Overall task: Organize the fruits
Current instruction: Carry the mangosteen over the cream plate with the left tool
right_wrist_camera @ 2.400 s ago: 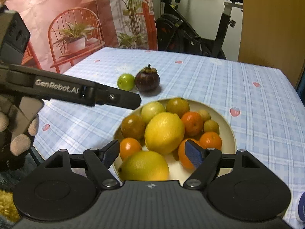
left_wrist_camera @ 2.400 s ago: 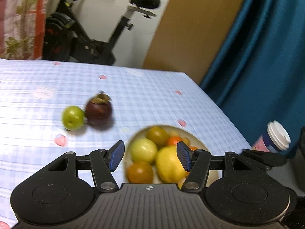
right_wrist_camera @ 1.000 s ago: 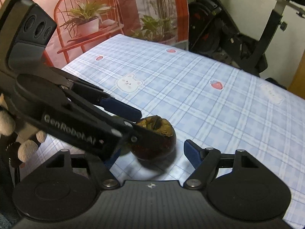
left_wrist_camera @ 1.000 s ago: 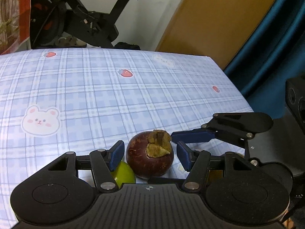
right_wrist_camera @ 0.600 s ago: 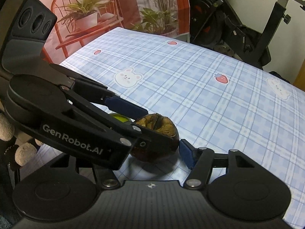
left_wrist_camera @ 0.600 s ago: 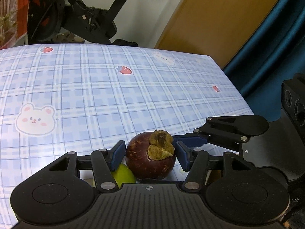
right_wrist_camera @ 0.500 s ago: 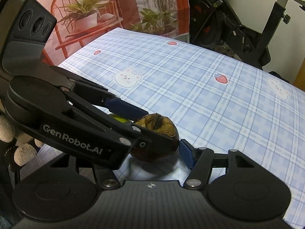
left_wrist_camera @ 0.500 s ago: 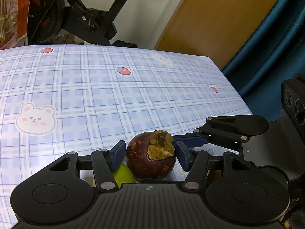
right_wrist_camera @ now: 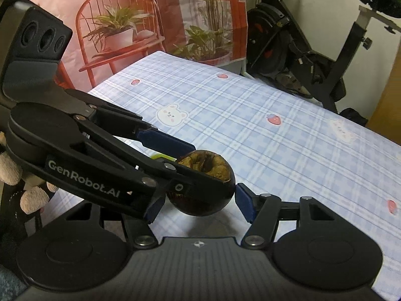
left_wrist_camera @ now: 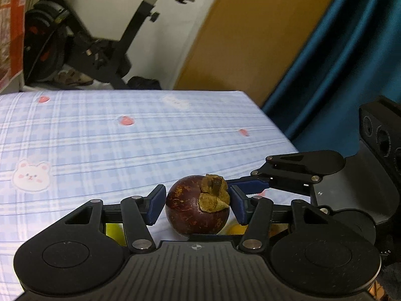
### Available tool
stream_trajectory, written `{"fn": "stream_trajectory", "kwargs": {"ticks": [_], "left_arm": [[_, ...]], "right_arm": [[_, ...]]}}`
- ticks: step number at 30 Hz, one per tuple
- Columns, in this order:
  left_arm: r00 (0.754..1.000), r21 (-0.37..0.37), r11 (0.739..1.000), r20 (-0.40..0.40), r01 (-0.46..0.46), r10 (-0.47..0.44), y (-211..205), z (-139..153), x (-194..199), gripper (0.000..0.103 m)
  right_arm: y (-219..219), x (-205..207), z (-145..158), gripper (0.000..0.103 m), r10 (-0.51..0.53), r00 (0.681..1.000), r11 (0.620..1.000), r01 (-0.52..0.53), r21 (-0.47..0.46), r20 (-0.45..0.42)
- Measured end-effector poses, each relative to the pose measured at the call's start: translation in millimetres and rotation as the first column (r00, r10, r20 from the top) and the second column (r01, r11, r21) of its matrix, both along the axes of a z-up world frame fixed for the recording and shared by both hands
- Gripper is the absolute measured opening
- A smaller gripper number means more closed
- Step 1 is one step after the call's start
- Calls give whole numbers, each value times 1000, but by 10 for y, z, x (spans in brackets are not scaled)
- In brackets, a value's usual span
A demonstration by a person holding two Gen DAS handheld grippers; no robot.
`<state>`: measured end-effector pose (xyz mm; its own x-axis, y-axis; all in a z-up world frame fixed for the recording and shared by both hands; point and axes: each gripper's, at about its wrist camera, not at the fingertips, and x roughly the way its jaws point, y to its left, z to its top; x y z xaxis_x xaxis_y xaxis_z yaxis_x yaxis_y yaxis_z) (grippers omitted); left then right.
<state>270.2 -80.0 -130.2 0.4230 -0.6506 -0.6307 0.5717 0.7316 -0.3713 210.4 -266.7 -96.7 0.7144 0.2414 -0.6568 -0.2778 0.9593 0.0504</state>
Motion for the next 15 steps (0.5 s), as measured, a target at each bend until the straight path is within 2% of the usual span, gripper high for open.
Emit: {"fn": "stream_trajectory", "kwargs": {"ticks": [7,15], "left_arm": [[998,-4,998,17,68,-68,-393,77,-326,58],[990,-1,991,-14,137,-137,-718,-21,-581,57]], "right_arm": [[-169,-436,94,64,-40,999,999,40,4,9],[-368,-844,53,64,-75,997,997,76,3,-20]]}}
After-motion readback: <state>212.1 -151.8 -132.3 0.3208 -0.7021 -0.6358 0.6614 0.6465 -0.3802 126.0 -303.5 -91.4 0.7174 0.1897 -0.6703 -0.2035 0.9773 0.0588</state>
